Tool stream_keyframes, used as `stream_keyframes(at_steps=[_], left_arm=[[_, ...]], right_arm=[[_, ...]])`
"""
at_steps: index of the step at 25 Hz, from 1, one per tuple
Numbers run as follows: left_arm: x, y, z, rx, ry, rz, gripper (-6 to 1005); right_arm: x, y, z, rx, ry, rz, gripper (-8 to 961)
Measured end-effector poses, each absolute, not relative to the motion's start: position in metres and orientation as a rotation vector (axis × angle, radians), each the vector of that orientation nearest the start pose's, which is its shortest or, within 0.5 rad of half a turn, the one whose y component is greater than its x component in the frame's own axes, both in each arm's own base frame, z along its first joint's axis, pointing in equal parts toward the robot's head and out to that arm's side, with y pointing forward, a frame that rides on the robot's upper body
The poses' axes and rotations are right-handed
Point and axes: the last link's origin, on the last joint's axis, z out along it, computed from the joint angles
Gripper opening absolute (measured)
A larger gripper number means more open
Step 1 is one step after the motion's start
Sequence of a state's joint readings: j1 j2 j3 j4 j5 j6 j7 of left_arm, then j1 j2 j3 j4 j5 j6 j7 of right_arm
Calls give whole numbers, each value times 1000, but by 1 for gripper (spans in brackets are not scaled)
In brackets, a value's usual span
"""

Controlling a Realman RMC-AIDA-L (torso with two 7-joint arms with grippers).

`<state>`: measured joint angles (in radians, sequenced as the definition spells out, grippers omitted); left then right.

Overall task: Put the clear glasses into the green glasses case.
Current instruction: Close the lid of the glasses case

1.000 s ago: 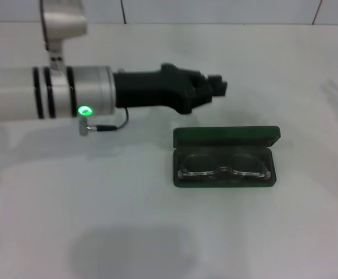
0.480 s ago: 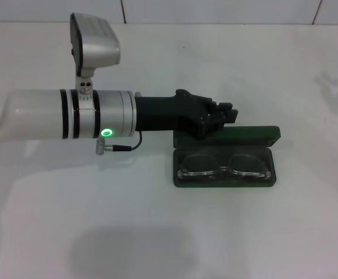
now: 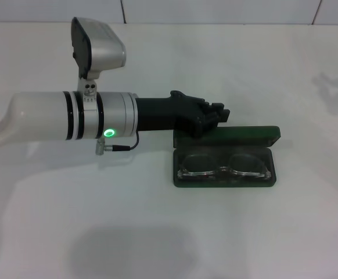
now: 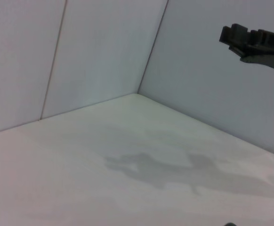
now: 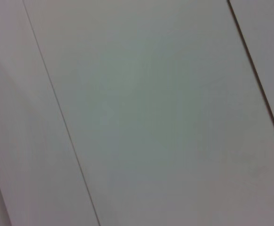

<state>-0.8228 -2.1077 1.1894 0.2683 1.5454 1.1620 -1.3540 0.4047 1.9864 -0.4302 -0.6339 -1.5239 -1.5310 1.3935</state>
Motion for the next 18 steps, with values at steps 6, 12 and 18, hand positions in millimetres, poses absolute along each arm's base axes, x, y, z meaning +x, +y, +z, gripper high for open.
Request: stream_keyframes(at_steps=[6,12,18], left_arm=[[-181,363,-108,-2859,-674,-656,172],[-183,361,-108,-2860,-679,-653,171],[-184,357,-112,-2893,-663,-625,171]], right_arm=[[307,336,124,-1984,665,1142,251],[305,337,122,-1986,665,1146,257],[306,337,121,-1983,671,1146,263]])
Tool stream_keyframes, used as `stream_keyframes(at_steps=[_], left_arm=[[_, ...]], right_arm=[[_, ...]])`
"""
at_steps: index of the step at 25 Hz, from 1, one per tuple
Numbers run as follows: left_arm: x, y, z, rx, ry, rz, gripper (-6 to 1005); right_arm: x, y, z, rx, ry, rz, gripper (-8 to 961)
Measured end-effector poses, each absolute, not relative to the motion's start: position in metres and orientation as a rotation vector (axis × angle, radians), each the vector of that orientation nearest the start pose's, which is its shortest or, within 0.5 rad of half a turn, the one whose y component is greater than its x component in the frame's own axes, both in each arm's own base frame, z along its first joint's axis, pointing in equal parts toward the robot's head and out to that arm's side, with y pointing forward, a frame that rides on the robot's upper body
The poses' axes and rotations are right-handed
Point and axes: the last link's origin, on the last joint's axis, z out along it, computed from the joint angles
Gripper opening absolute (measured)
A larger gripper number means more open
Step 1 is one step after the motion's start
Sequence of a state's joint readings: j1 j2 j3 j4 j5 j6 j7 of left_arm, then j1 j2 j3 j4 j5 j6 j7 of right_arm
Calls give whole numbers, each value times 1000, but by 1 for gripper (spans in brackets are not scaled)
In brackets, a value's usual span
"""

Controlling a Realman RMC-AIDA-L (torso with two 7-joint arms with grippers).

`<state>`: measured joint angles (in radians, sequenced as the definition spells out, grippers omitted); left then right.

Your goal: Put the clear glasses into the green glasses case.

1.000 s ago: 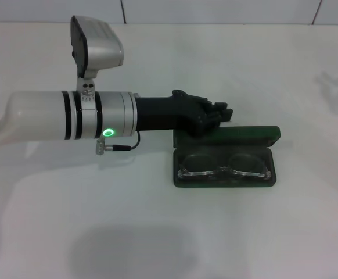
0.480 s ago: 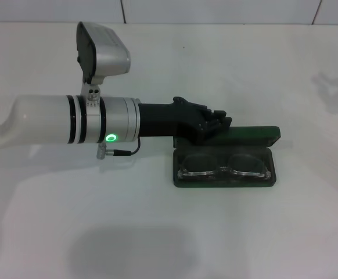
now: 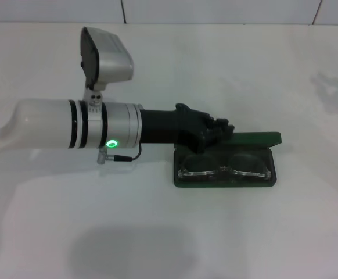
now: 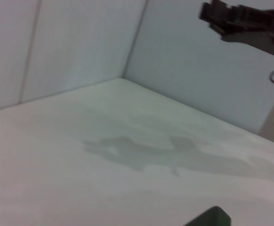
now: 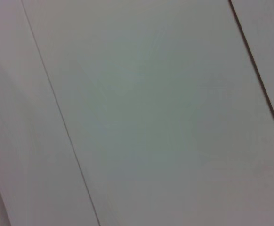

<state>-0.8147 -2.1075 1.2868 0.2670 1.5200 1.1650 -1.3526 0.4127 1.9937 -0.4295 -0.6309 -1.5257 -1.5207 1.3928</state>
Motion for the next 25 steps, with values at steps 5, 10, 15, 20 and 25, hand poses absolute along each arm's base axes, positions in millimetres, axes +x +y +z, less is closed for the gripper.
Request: stream_keyframes(at_steps=[5,10,15,20,25], left_arm=[[-186,351,-115,-2935,-616,-590,171],[-189,346,-117,-2958,-584,-577,172],[-195,339,-118,-2979,-553,-557,173],[-199,332,-121,-3023,-515,-514,175],[-189,324,-110,-3067,-414,-637,176]], right_arm=[[306,339,116,-1994,689,1133,267],[303,343,113,-2017,691,1118,272],[301,345,112,-2026,689,1119,277],[299,349,110,-2038,691,1104,281],[298,352,109,-2063,694,1084,286]])
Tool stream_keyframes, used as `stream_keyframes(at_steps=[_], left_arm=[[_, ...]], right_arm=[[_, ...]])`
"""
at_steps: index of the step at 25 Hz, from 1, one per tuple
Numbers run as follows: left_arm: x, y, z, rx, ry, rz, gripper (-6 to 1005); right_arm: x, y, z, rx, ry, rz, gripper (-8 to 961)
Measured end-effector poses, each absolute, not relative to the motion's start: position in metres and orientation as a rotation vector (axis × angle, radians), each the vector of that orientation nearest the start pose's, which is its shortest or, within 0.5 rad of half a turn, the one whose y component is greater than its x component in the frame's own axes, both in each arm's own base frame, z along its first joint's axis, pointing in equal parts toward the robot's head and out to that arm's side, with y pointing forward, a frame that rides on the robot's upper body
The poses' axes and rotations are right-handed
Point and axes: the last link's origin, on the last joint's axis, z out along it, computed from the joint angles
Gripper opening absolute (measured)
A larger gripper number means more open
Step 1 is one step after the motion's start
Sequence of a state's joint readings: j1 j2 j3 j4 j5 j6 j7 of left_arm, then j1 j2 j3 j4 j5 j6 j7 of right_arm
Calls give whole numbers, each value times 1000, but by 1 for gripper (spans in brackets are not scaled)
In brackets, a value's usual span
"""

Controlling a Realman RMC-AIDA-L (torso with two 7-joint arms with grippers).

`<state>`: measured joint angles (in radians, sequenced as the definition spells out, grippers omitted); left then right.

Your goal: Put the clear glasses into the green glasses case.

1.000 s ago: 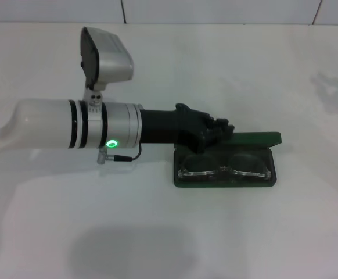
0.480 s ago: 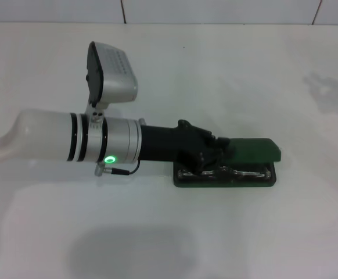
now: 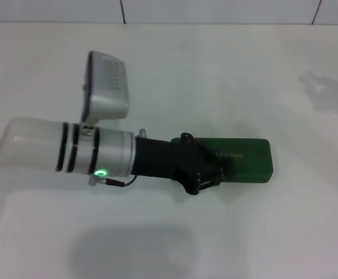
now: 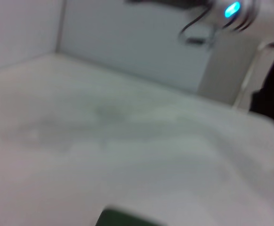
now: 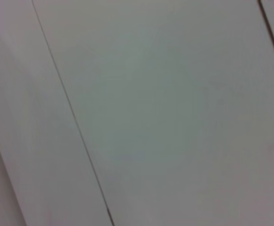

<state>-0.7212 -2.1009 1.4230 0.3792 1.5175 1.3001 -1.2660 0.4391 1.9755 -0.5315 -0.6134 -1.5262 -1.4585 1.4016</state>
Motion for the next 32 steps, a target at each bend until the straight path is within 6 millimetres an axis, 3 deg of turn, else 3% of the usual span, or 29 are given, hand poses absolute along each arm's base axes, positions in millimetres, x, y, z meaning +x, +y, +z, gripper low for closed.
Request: stream_keyframes(at_steps=[7,12,14,18,22,26,28,32], left_arm=[[-183,316,-76,-2981,-385,-940,178],[-192,312,-43,-2886,-400,-1125,232],[-197,307,-29,-2888,-325,-1161,268],[-201,289,1,-2880,-3,-1244,334],[-205,291,24,-2843,-71,-1257,398],[-208,289,35,-2868,-105,-1256,462],[-209,289,37,-2877,-124,-1256,697],[-208,289,39,-2891,-153,-1259,802]], right_arm=[[286,359,89,-2199,677,1010,293],[269,360,64,-2410,600,891,298],[259,357,54,-2503,537,873,299],[241,346,39,-2607,474,927,303],[225,327,34,-2740,382,1017,307],[213,311,34,-2825,307,1129,441],[210,304,37,-2843,272,1172,508],[205,296,42,-2854,221,1233,688]])
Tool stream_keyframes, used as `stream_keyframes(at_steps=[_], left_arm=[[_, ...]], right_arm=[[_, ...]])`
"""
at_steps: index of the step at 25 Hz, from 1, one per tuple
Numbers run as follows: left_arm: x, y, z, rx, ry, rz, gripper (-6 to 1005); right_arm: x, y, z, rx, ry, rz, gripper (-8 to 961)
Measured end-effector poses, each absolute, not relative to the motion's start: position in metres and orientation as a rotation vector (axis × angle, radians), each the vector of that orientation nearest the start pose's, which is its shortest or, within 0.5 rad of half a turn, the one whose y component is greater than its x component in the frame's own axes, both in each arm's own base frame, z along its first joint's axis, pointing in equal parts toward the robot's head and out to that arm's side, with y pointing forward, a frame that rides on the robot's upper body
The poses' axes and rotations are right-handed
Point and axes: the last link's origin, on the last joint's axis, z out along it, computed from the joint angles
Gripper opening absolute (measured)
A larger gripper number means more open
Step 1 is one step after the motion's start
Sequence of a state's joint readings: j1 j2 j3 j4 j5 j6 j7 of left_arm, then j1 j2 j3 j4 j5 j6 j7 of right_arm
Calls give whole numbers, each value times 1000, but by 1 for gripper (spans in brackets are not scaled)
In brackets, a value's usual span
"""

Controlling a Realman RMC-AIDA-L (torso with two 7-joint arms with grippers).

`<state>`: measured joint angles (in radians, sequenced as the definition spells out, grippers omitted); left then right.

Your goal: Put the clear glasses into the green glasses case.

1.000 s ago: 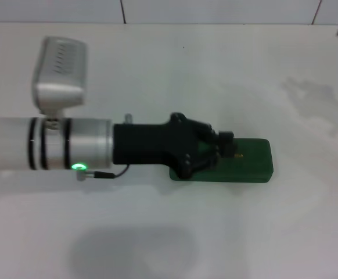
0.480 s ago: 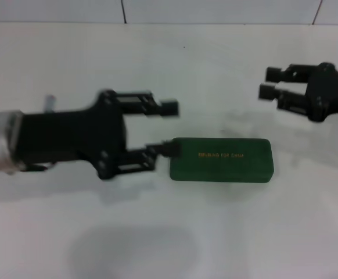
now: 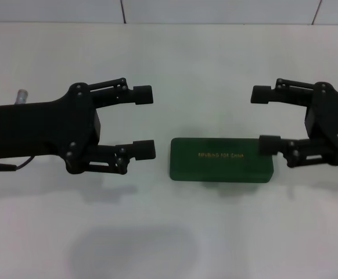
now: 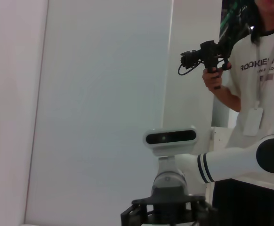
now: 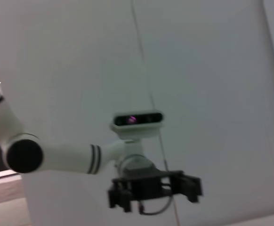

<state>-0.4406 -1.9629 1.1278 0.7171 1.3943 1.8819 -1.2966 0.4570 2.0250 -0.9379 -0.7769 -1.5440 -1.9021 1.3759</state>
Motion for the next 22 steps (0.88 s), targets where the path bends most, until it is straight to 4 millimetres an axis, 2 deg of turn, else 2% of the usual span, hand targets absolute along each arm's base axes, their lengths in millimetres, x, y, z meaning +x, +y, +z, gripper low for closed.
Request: stream_keyframes(at_steps=[2,6,14,22], left_arm=[[-208,290,39,-2895,-159,-1259,855],[-208,289,38,-2907,-164,-1245,855],[-213,287,38,-2927,-184,-1212,855],[-215,284,41,-2951,-177,-1213,854]], right_arm=[[202,293,41,-2873,197,1235,760],[197,288,40,-2915,179,1232,867],[187,280,53,-2974,137,1231,867],[191,280,54,-2962,167,1214,867]])
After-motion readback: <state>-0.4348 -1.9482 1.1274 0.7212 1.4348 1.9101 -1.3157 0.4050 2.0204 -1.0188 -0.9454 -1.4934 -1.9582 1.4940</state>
